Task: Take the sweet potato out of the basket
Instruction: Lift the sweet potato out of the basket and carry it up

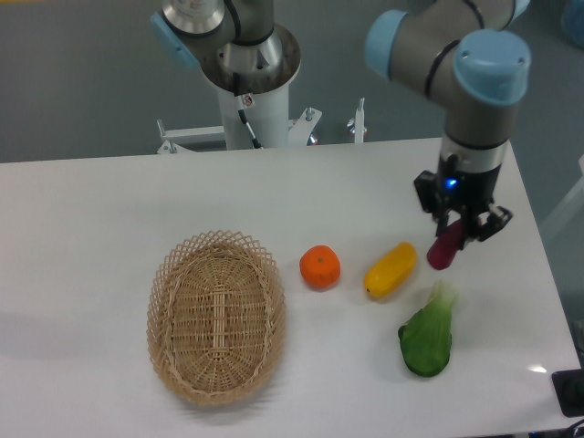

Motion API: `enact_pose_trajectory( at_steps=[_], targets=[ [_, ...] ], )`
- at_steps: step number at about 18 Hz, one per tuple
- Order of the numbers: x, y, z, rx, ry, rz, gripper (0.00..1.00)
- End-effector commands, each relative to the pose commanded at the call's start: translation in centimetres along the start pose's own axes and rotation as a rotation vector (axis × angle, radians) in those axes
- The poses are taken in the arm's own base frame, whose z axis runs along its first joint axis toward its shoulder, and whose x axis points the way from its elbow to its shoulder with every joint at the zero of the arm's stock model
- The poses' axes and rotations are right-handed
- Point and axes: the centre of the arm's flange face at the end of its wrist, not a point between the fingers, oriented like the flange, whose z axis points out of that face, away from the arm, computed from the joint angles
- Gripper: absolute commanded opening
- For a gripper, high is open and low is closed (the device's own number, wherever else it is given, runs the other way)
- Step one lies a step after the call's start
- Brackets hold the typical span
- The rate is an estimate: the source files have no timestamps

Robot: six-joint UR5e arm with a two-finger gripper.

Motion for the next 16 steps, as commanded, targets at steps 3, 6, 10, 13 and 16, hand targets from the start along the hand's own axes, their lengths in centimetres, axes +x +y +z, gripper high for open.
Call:
enact_pose_trajectory(
  at_steps=[3, 6, 10, 13, 16],
  targets=[
    [-0.11, 0.48, -0.13, -0.002, -0.004, 0.002, 0.15],
    [-0.14, 0.26, -0.11, 0.002, -0.005, 0.004, 0.16],
    [-0.34, 0.14, -0.09, 0.004, -0.008, 0.004, 0.16],
    [-0.29, 0.04, -0.29, 0.004, -0.011, 0.005, 0.16],
    [-0.31, 0.22, -0.40, 0.004, -0.013, 0.003, 0.16]
  ],
)
